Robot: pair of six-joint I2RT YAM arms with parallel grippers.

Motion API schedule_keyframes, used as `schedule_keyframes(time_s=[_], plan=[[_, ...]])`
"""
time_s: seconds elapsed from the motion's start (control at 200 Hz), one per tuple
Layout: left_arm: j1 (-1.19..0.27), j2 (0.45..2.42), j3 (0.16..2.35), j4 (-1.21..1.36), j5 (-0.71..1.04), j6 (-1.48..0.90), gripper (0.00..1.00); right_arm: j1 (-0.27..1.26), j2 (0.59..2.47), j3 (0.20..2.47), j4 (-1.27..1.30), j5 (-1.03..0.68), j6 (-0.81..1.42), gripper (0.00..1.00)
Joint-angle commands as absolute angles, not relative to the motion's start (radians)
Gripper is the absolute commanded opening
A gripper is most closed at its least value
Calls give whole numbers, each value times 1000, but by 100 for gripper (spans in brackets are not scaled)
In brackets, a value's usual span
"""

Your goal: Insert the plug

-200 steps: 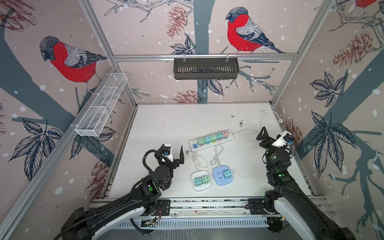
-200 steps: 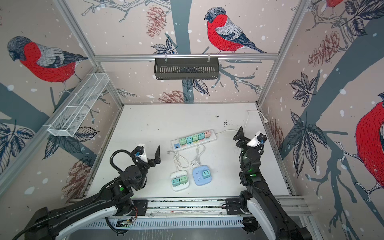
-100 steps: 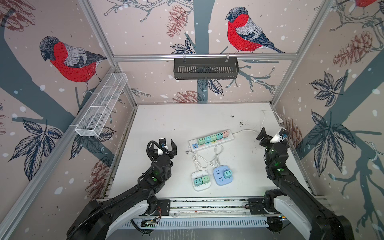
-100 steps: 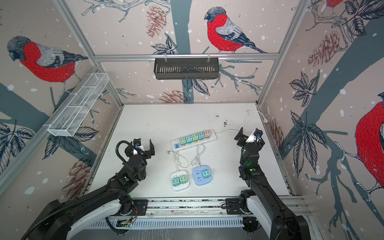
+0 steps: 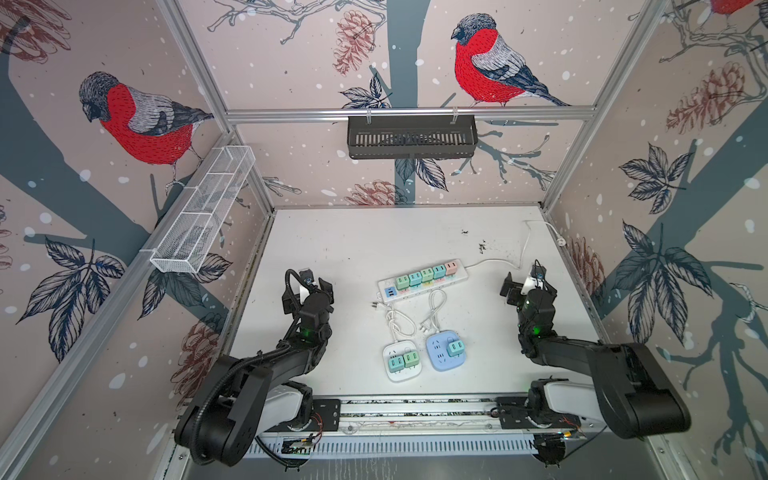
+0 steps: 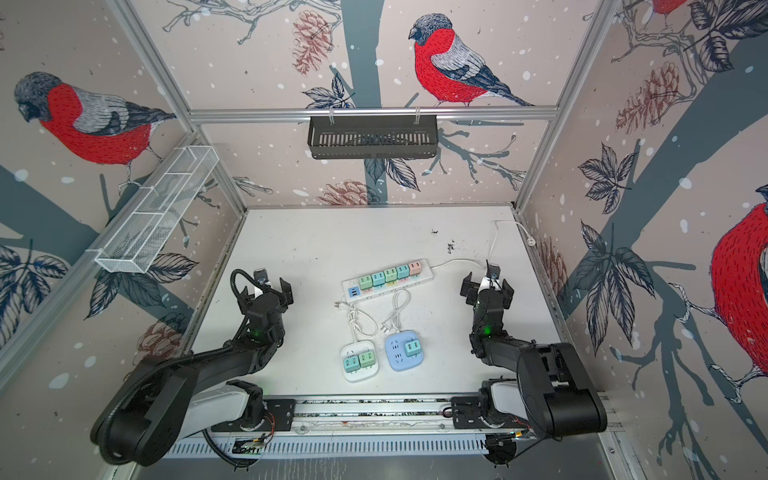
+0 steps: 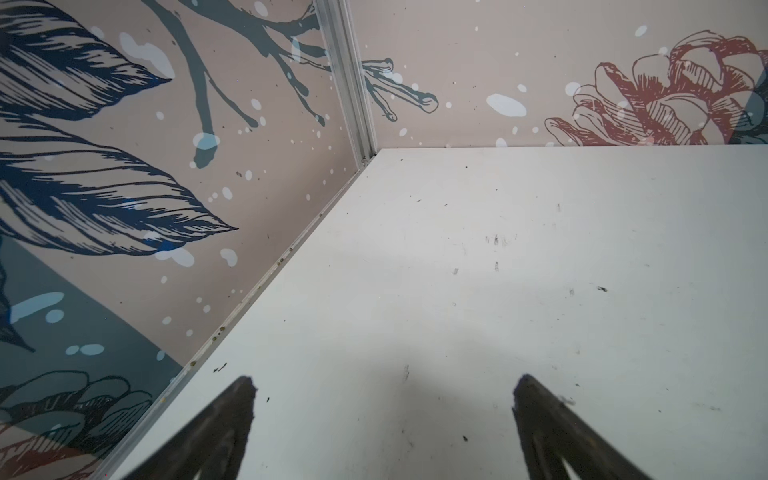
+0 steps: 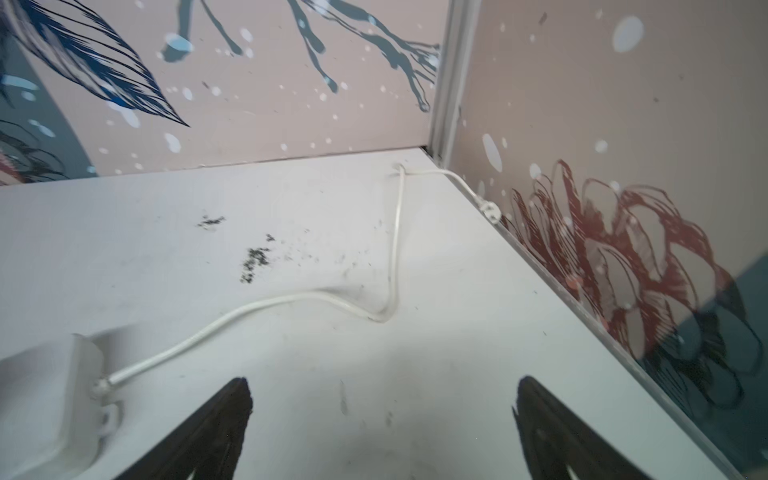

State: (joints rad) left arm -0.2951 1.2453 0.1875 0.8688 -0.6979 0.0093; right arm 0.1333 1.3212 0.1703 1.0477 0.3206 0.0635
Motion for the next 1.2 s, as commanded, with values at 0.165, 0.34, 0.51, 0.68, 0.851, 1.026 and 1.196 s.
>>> schedule_keyframes(time_s=[0.165, 0.34, 0.51, 0.68, 0.851, 1.026, 1.196], plan=[[-288, 1384, 287, 998, -452, 138, 96, 119, 1426, 138, 1320, 268, -1, 99], [-287, 1428, 297, 1052, -455, 154, 96, 88, 1460, 150, 1315, 162, -8, 99], [-208, 1453, 218, 1235, -467, 70, 97, 92, 1501, 155, 1358, 217, 5, 100], [-96, 1558, 190, 1383, -368, -16, 97, 54, 1496, 212, 1236, 158, 34, 100], [-94, 1518, 257, 1190, -370, -41, 99, 39, 1501, 230, 1207, 158, 57, 100], [-94, 1508, 262, 1164, -365, -46, 99, 38, 1500, 230, 1206, 159, 57, 100], [-92, 1510, 266, 1164, -365, -46, 99, 39, 1500, 230, 1204, 158, 57, 100]])
